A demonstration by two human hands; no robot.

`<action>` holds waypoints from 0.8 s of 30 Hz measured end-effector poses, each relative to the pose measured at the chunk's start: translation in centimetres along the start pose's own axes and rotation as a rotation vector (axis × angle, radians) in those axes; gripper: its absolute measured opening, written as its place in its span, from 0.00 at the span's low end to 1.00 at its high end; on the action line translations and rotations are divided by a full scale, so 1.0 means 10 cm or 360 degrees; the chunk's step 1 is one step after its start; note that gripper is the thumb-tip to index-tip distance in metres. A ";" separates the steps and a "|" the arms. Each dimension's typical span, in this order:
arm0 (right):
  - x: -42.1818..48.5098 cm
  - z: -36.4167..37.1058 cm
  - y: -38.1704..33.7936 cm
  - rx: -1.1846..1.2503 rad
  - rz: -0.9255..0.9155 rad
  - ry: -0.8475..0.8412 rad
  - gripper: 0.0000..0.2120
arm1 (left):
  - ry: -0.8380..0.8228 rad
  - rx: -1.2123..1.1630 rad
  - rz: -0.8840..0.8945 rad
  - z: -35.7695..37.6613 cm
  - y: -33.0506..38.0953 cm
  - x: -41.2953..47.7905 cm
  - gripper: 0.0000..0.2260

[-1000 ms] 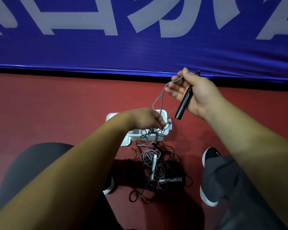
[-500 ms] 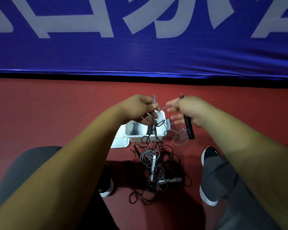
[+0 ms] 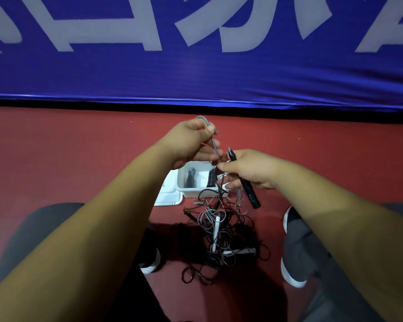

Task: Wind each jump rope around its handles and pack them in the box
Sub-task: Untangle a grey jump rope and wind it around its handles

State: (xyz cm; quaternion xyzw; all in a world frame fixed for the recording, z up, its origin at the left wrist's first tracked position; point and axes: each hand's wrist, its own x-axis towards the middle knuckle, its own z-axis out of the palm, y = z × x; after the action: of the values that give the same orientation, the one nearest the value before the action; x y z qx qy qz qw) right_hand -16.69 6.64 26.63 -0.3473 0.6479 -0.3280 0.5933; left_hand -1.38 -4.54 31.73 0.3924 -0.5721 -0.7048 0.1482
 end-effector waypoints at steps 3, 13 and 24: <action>-0.02 0.01 -0.02 -0.0240 0.0031 -0.0017 0.10 | 0.0057 -0.0004 0.0048 -0.01 0.02 -0.01 0.09; 0.00 -0.09 0.03 -0.0534 0.0179 0.0017 0.14 | 0.0457 -0.0320 0.0254 -0.12 0.18 0.01 0.09; -0.04 -0.08 0.01 -0.0742 -0.0163 -0.0034 0.12 | 0.0308 -0.1118 0.0185 -0.12 0.29 0.01 0.11</action>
State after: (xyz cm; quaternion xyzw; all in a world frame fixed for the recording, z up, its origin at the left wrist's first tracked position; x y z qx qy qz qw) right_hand -17.49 7.01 26.87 -0.5108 0.6814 -0.1954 0.4864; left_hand -1.23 -6.31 34.31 0.3493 -0.3001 -0.8082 0.3671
